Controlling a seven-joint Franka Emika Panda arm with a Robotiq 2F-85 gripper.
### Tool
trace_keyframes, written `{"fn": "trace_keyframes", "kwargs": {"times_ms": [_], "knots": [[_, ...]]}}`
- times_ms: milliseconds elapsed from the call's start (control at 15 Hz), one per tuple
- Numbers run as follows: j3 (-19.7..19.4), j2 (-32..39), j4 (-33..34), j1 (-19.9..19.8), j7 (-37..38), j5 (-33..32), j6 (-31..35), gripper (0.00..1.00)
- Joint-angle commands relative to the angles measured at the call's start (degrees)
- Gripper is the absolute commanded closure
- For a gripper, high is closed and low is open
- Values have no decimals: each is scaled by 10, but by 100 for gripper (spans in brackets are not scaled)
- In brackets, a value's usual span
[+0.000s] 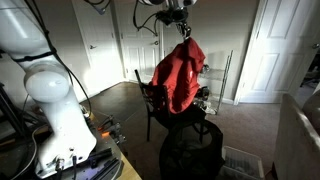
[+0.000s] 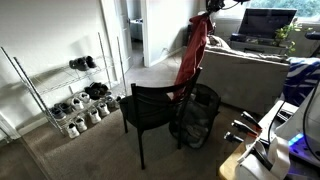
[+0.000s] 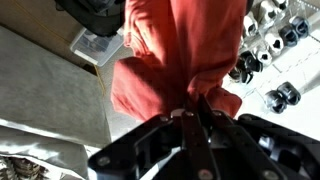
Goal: Put the towel in the black laundry bag.
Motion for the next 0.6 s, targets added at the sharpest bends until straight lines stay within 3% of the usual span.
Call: {"fn": "trace_keyframes", "kwargs": {"times_ms": [0,133,533], "knots": [[-8,108,149,-11,67,45,-10,98],[-13,147,205,-13,118,50,-6,98],[-39,219,322,-6,236,-34,-43,98]]}}
